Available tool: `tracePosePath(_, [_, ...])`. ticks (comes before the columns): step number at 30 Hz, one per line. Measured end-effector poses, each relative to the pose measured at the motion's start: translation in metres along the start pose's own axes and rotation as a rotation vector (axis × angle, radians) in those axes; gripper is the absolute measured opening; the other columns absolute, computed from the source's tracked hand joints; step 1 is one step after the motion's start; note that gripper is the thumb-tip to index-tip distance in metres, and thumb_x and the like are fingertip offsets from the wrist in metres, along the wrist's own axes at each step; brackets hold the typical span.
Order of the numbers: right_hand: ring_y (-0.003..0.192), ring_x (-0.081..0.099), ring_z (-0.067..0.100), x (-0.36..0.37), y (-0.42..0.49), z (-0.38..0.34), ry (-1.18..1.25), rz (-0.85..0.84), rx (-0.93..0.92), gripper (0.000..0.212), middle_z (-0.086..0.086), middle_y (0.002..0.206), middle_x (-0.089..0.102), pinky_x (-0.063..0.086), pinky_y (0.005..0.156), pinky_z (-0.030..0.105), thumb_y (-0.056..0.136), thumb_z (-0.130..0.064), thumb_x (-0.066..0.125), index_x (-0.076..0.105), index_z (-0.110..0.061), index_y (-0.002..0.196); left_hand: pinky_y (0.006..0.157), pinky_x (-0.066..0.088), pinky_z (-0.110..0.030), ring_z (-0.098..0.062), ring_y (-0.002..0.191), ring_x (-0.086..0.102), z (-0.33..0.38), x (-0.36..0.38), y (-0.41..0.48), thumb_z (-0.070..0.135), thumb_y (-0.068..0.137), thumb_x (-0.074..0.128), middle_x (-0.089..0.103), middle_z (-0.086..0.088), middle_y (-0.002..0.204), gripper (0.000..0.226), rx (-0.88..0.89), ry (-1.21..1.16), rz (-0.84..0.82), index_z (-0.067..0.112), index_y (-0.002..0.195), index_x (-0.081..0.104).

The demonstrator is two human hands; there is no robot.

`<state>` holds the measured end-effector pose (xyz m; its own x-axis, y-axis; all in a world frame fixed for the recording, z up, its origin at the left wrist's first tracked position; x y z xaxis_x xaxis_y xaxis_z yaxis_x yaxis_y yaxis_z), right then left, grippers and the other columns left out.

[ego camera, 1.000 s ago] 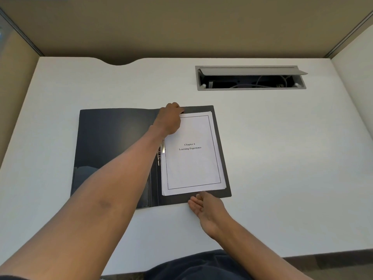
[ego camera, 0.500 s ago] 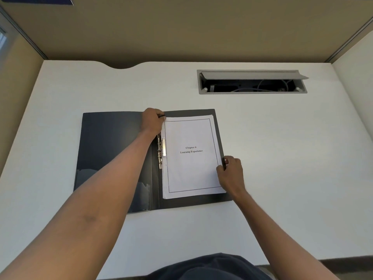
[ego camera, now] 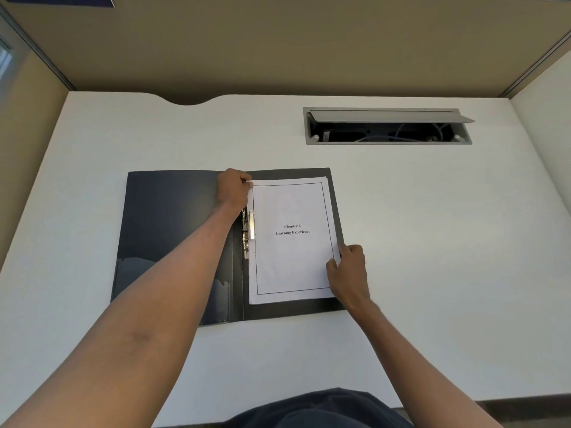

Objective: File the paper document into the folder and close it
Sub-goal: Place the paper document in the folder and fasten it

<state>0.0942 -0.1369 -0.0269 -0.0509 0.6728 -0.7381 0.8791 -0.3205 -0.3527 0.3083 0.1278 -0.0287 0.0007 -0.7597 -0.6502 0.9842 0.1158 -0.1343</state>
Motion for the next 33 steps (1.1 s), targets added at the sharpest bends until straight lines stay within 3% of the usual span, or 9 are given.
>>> tracePosePath(13, [0.123, 0.046, 0.029, 0.003, 0.002, 0.002, 0.015, -0.004, -0.009, 0.046, 0.008, 0.125, 0.045, 0.044, 0.101, 0.035, 0.098, -0.014, 0.05, 0.046, -0.008, 0.144, 0.095, 0.043, -0.019, -0.027, 0.121, 0.065, 0.001, 0.002, 0.002, -0.003, 0.098, 0.058, 0.071, -0.017, 0.128, 0.028, 0.019, 0.028, -0.037, -0.004, 0.121, 0.073])
tracePosePath(17, [0.121, 0.047, 0.029, 0.002, 0.001, 0.002, -0.01, -0.003, 0.006, 0.04, 0.007, 0.123, 0.046, 0.047, 0.098, 0.038, 0.097, -0.017, 0.051, 0.051, -0.009, 0.137, 0.09, 0.042, -0.019, -0.017, 0.103, 0.061, 0.0, 0.003, 0.003, -0.004, 0.098, 0.056, 0.066, -0.006, 0.106, 0.027, 0.018, 0.046, -0.033, -0.003, 0.119, 0.073])
tracePosePath(20, [0.119, 0.049, 0.03, -0.004, 0.01, -0.002, 0.028, 0.021, 0.0, 0.037, 0.009, 0.124, 0.048, 0.047, 0.101, 0.041, 0.096, -0.014, 0.052, 0.055, -0.007, 0.132, 0.087, 0.039, -0.018, -0.015, 0.091, 0.049, 0.001, 0.005, 0.003, -0.007, 0.096, 0.055, 0.053, 0.001, 0.098, 0.031, 0.042, 0.022, -0.058, 0.019, 0.107, 0.069])
tracePosePath(24, [0.113, 0.054, 0.032, -0.017, 0.045, -0.023, 0.09, 0.048, -0.024, 0.032, 0.009, 0.117, 0.048, 0.042, 0.093, 0.031, 0.094, -0.006, 0.05, 0.058, -0.003, 0.125, 0.088, 0.045, -0.021, -0.013, 0.097, 0.058, -0.002, 0.003, 0.004, -0.004, 0.098, 0.057, 0.064, -0.002, 0.102, 0.025, 0.028, 0.027, -0.03, -0.003, 0.115, 0.075])
tracePosePath(28, [0.117, 0.057, 0.033, -0.03, 0.092, -0.048, 0.082, 0.068, -0.052, 0.041, 0.018, 0.131, 0.052, 0.041, 0.1, 0.033, 0.096, -0.002, 0.047, 0.053, 0.001, 0.137, 0.083, 0.047, -0.023, -0.016, 0.087, 0.056, 0.002, 0.001, 0.0, -0.003, 0.097, 0.057, 0.06, -0.003, 0.092, 0.022, 0.041, -0.015, -0.034, 0.012, 0.095, 0.072])
tracePosePath(29, [0.115, 0.056, 0.033, -0.032, 0.101, -0.053, 0.082, 0.061, -0.053, 0.039, 0.019, 0.128, 0.054, 0.042, 0.098, 0.033, 0.096, -0.001, 0.045, 0.056, 0.0, 0.134, 0.079, 0.046, -0.024, -0.018, 0.081, 0.054, 0.001, 0.001, 0.001, -0.003, 0.097, 0.056, 0.057, -0.002, 0.089, 0.023, 0.035, -0.017, -0.032, 0.016, 0.091, 0.068])
tracePosePath(30, [0.108, 0.055, 0.034, -0.033, 0.109, -0.057, 0.083, 0.049, -0.047, 0.034, 0.018, 0.119, 0.056, 0.044, 0.091, 0.035, 0.094, 0.001, 0.043, 0.061, -0.001, 0.122, 0.077, 0.046, -0.025, -0.018, 0.078, 0.051, 0.001, 0.002, 0.001, -0.003, 0.097, 0.056, 0.055, -0.001, 0.088, 0.019, 0.03, -0.016, -0.035, -0.002, 0.092, 0.074])
tracePosePath(31, [0.097, 0.052, 0.036, -0.033, 0.117, -0.06, 0.073, 0.036, -0.033, 0.028, 0.015, 0.104, 0.056, 0.044, 0.079, 0.035, 0.091, 0.004, 0.04, 0.064, -0.005, 0.102, 0.075, 0.045, -0.025, -0.018, 0.076, 0.049, 0.001, 0.001, 0.001, -0.003, 0.097, 0.055, 0.054, -0.001, 0.087, 0.023, 0.026, -0.014, -0.03, 0.005, 0.081, 0.041])
tracePosePath(33, [0.087, 0.048, 0.035, -0.031, 0.128, -0.064, 0.044, -0.001, -0.009, 0.024, 0.015, 0.093, 0.054, 0.038, 0.068, 0.035, 0.087, 0.007, 0.036, 0.057, -0.006, 0.083, 0.073, 0.047, -0.026, -0.019, 0.074, 0.051, 0.0, 0.0, 0.001, -0.003, 0.097, 0.054, 0.057, -0.004, 0.085, 0.024, 0.026, -0.016, -0.032, 0.018, 0.087, 0.061])
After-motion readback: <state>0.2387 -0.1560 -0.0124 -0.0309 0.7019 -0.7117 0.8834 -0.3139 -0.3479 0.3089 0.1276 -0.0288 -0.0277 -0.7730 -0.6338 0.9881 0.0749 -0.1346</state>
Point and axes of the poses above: each hand's wrist, its own y-axis towards the middle knuckle, its own x-axis out of the palm, z = x × y, the point moved 7 cm from there along y, towards the middle knuckle
